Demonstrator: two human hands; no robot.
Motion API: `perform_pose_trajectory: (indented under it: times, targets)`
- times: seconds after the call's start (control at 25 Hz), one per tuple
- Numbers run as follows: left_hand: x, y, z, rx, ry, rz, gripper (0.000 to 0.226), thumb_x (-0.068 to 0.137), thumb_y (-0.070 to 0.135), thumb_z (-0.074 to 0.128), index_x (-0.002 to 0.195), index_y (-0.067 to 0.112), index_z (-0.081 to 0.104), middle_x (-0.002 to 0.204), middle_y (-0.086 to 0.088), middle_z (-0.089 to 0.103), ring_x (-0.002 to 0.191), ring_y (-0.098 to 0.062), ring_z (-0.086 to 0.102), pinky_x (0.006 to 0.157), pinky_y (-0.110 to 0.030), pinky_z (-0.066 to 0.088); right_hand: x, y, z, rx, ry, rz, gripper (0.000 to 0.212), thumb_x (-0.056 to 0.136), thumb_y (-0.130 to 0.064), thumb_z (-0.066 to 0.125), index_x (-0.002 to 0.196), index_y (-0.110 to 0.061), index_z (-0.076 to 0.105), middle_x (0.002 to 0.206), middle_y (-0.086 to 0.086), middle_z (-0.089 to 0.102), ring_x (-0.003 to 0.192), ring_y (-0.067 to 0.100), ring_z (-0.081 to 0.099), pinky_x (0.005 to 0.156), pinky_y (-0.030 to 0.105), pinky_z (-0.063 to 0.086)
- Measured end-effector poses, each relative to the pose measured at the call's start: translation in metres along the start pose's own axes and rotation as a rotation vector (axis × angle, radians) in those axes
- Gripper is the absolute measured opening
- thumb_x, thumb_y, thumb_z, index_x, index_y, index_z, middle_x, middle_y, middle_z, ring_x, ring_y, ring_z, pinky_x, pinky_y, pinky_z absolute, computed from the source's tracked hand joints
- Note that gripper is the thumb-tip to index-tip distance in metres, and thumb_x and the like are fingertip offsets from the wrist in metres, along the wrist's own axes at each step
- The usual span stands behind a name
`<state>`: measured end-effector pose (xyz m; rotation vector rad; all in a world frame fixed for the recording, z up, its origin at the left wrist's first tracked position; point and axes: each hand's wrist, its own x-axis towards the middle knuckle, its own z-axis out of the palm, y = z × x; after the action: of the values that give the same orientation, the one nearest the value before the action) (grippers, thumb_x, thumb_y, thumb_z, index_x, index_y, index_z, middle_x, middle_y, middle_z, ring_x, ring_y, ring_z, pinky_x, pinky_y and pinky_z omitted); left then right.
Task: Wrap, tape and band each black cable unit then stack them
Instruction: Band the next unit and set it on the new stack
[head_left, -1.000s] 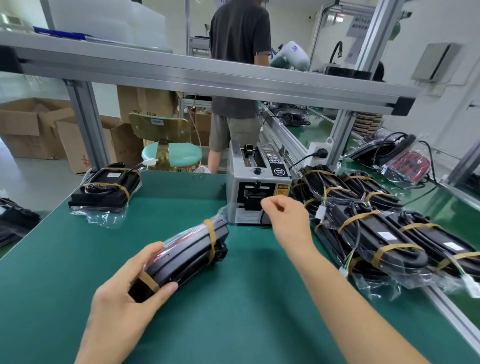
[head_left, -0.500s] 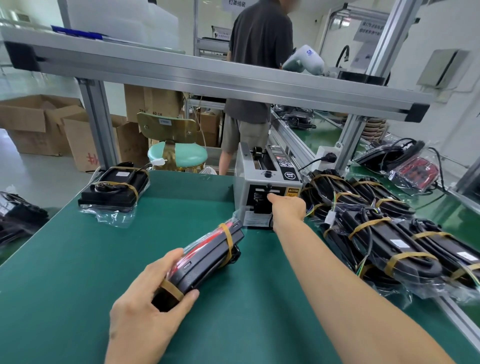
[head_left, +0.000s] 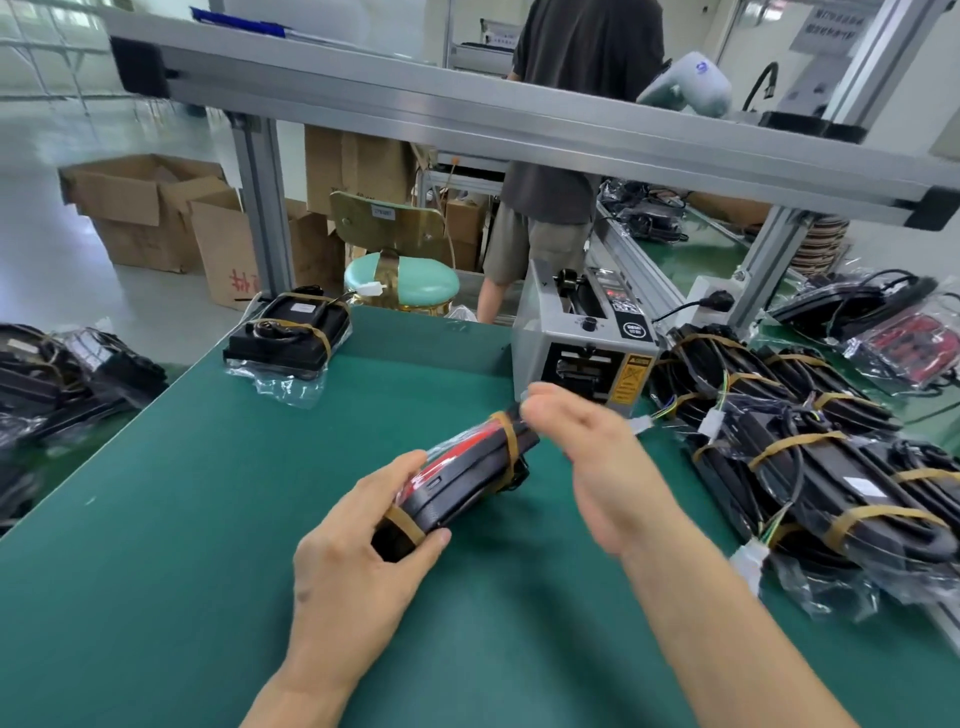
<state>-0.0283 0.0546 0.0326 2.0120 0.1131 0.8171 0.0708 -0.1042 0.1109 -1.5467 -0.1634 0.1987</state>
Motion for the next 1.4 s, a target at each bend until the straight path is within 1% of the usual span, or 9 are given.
perform_pose_trajectory:
  times: [0.04, 0.08, 0.12, 0.2, 0.28, 0.4, 0.68, 1.12, 1.4]
  targets:
    - [-0.001, 0.001, 0.002, 0.006, 0.002, 0.007, 0.071, 0.059, 0.007, 0.087, 0.118, 0.038, 0.061, 0.112, 0.025, 0.063, 0.103, 0.006, 0.058, 0.094, -0.010, 0.039, -0.020, 0.002, 0.008, -0.073, -0.105, -0.050, 0.006, 0.071, -0.034, 0.074, 0.071, -0.028, 0.075, 0.120, -0.025, 0.058, 0.109, -0.012, 0.053, 0.087, 0.010, 0.036]
    - [-0.002, 0.003, 0.004, 0.017, 0.004, 0.014, 0.071, 0.059, 0.007, 0.087, 0.119, 0.035, 0.061, 0.113, 0.025, 0.063, 0.103, 0.005, 0.058, 0.094, -0.011, 0.039, -0.032, 0.005, 0.013, -0.150, -0.144, -0.097, 0.004, 0.073, -0.032, 0.075, 0.070, -0.030, 0.075, 0.129, -0.028, 0.050, 0.119, -0.013, 0.045, 0.098, 0.013, 0.034]
    - [-0.004, 0.005, 0.006, 0.030, 0.009, 0.022, 0.071, 0.059, 0.006, 0.088, 0.119, 0.033, 0.062, 0.114, 0.024, 0.062, 0.104, 0.004, 0.058, 0.095, -0.011, 0.039, -0.040, 0.009, 0.016, -0.232, -0.126, -0.131, 0.009, 0.077, -0.029, 0.076, 0.068, -0.032, 0.074, 0.135, -0.029, 0.044, 0.127, -0.011, 0.038, 0.109, 0.023, 0.029]
    - [-0.007, 0.008, 0.009, 0.054, 0.025, 0.036, 0.071, 0.058, 0.005, 0.088, 0.120, 0.029, 0.063, 0.115, 0.023, 0.062, 0.104, 0.001, 0.058, 0.094, -0.011, 0.039, -0.046, 0.014, 0.019, -0.338, -0.049, -0.140, 0.020, 0.081, -0.025, 0.073, 0.065, -0.037, 0.071, 0.140, -0.029, 0.037, 0.136, -0.005, 0.027, 0.117, 0.041, 0.016]
    - [-0.009, 0.011, 0.012, 0.076, 0.046, 0.045, 0.070, 0.057, 0.005, 0.088, 0.119, 0.026, 0.064, 0.115, 0.019, 0.063, 0.103, -0.002, 0.059, 0.093, -0.010, 0.039, -0.049, 0.015, 0.020, -0.356, -0.006, -0.120, 0.023, 0.081, -0.026, 0.072, 0.063, -0.040, 0.070, 0.137, -0.035, 0.034, 0.137, -0.006, 0.022, 0.118, 0.046, 0.010]
    - [-0.010, 0.012, 0.014, 0.101, 0.060, 0.054, 0.069, 0.056, 0.006, 0.088, 0.119, 0.025, 0.065, 0.113, 0.015, 0.065, 0.102, -0.006, 0.061, 0.091, -0.010, 0.040, -0.053, 0.018, 0.023, -0.351, 0.011, -0.120, 0.020, 0.081, -0.029, 0.072, 0.065, -0.041, 0.070, 0.131, -0.045, 0.028, 0.137, -0.008, 0.020, 0.118, 0.047, 0.010]
    - [-0.011, 0.014, 0.017, 0.099, 0.083, 0.045, 0.069, 0.056, 0.005, 0.088, 0.118, 0.025, 0.065, 0.113, 0.012, 0.067, 0.101, -0.012, 0.064, 0.088, -0.024, 0.045, -0.057, 0.019, 0.031, -0.332, 0.026, -0.094, 0.010, 0.078, -0.032, 0.073, 0.070, -0.038, 0.073, 0.142, -0.036, 0.028, 0.139, -0.008, 0.017, 0.118, 0.049, 0.008]
    - [-0.011, 0.016, 0.017, 0.094, 0.105, 0.058, 0.071, 0.056, 0.004, 0.088, 0.117, 0.028, 0.062, 0.111, 0.014, 0.066, 0.100, -0.012, 0.065, 0.086, -0.026, 0.046, -0.054, 0.027, 0.034, -0.360, 0.082, -0.127, 0.013, 0.079, -0.027, 0.074, 0.070, -0.036, 0.072, 0.133, -0.046, 0.025, 0.137, -0.011, 0.018, 0.118, 0.044, 0.013]
    - [-0.010, 0.014, 0.018, 0.106, 0.102, 0.052, 0.070, 0.054, 0.004, 0.089, 0.117, 0.026, 0.065, 0.110, 0.015, 0.065, 0.097, -0.011, 0.064, 0.085, -0.023, 0.046, -0.054, 0.032, 0.036, -0.359, 0.128, -0.159, 0.008, 0.077, -0.029, 0.075, 0.071, -0.033, 0.072, 0.140, -0.039, 0.029, 0.134, -0.014, 0.021, 0.118, 0.041, 0.014]
